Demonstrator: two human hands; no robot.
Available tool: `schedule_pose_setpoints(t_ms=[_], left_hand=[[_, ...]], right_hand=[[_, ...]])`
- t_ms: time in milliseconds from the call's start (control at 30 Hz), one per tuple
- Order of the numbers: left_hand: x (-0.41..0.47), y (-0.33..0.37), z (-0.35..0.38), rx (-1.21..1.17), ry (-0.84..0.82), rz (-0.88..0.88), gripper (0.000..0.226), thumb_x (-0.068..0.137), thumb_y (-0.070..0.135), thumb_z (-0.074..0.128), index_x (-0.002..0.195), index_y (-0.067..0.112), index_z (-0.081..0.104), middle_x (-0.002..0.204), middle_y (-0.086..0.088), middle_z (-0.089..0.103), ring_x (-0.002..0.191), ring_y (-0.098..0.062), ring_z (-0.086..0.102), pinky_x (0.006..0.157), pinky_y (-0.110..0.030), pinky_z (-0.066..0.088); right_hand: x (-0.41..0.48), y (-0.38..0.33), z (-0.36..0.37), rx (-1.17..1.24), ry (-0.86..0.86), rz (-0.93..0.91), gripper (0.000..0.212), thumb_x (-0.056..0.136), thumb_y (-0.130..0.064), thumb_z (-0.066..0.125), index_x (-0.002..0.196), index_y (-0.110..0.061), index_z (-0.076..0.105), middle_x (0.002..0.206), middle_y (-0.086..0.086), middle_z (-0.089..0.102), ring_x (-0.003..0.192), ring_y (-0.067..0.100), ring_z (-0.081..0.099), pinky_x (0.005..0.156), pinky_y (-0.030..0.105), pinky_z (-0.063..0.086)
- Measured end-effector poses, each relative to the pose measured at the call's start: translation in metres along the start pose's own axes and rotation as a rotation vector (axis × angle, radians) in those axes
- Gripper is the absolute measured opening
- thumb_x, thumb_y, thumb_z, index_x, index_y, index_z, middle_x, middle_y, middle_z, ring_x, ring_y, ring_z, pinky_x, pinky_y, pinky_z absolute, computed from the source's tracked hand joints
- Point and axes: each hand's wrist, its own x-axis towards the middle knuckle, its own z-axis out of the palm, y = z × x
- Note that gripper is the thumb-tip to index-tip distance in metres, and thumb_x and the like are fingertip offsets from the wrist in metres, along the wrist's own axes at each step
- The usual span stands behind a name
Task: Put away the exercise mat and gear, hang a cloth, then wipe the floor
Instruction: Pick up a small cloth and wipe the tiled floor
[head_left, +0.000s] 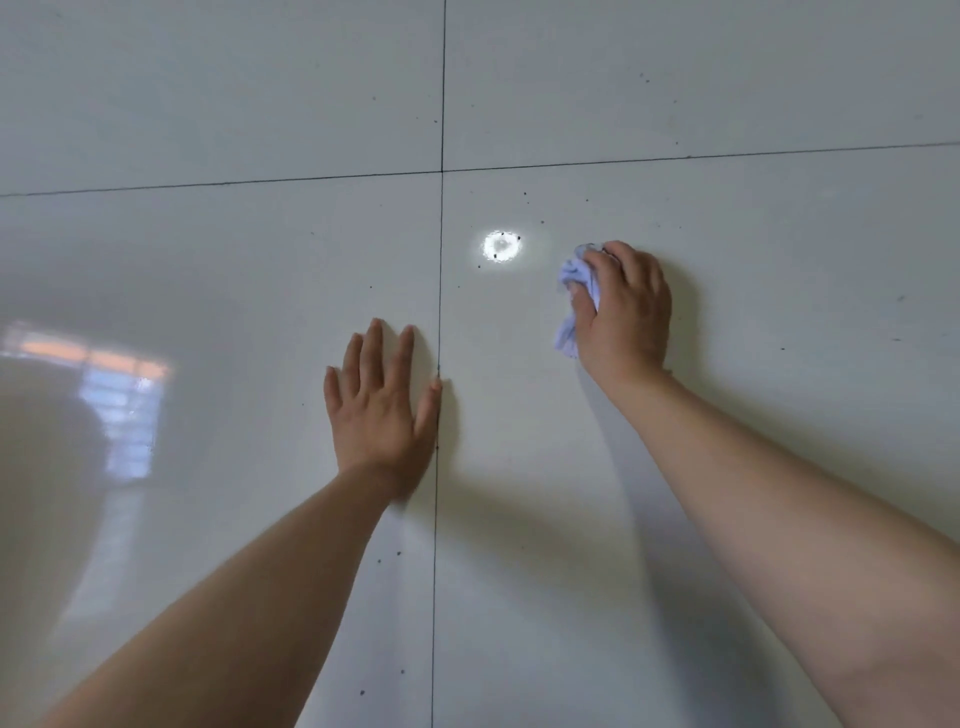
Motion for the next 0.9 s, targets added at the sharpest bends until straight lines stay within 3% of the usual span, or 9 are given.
schedule_pose_setpoints(t_ms=[233,467,567,633,700,900], left_hand=[[0.001,0.000,-0.001,-0.009,0.021,0.002,0.061,0.090,0.055,0.020,0.147,0.036,0.011,0.158,0.002,0.003,0.145,-0.016,-0.003,0.117,-0.041,-0.001],[0.000,0.000,0.001,-0.023,0.022,0.012,0.062,0.089,0.056,0.019,0.147,0.035,0.012,0.159,0.001,0.004,0.145,-0.017,-0.003,0.117,-0.041,-0.001],[-0.002,0.000,0.002,-0.025,0.030,0.014,0.061,0.089,0.056,0.021,0.147,0.035,0.012,0.158,0.000,0.005,0.145,-0.018,-0.003,0.117,-0.041,-0.001],[-0.002,0.000,0.001,-0.025,0.028,0.018,0.061,0.090,0.056,0.020,0.147,0.035,0.012,0.158,0.000,0.004,0.145,-0.018,-0.003,0.117,-0.041,-0.002],[-0.003,0.001,0.001,-0.024,0.025,0.025,0.062,0.090,0.055,0.019,0.147,0.034,0.012,0.158,0.000,0.003,0.145,-0.018,-0.004,0.117,-0.042,-0.002],[-0.001,0.003,-0.009,-0.020,-0.068,0.014,0.060,0.094,0.052,0.022,0.149,0.031,0.006,0.159,-0.002,-0.004,0.145,-0.020,-0.009,0.117,-0.044,-0.004]], right_hand=[[0.035,-0.048,0.031,0.057,-0.082,-0.095,0.031,0.083,-0.031,0.053,0.104,-0.011,0.065,0.110,0.006,0.063,0.101,0.033,0.056,0.083,0.039,0.043],[-0.005,-0.054,0.017,0.039,-0.267,-0.448,0.035,0.087,-0.034,0.051,0.116,-0.019,0.062,0.118,0.003,0.060,0.109,0.029,0.054,0.084,0.038,0.045],[-0.030,-0.022,-0.008,-0.101,-0.185,-0.274,0.035,0.086,-0.037,0.049,0.116,-0.025,0.060,0.120,-0.001,0.058,0.111,0.025,0.053,0.078,0.036,0.043],[-0.038,-0.007,-0.022,-0.147,-0.131,-0.075,0.036,0.085,-0.037,0.049,0.118,-0.025,0.058,0.124,-0.001,0.056,0.113,0.025,0.050,0.081,0.037,0.042],[-0.045,-0.002,-0.026,-0.152,-0.131,0.008,0.037,0.085,-0.035,0.049,0.119,-0.025,0.057,0.127,0.001,0.054,0.116,0.027,0.048,0.084,0.038,0.041],[-0.082,-0.013,-0.036,-0.065,-0.244,-0.295,0.038,0.084,-0.031,0.052,0.120,-0.022,0.059,0.122,0.003,0.057,0.114,0.028,0.051,0.087,0.039,0.045]])
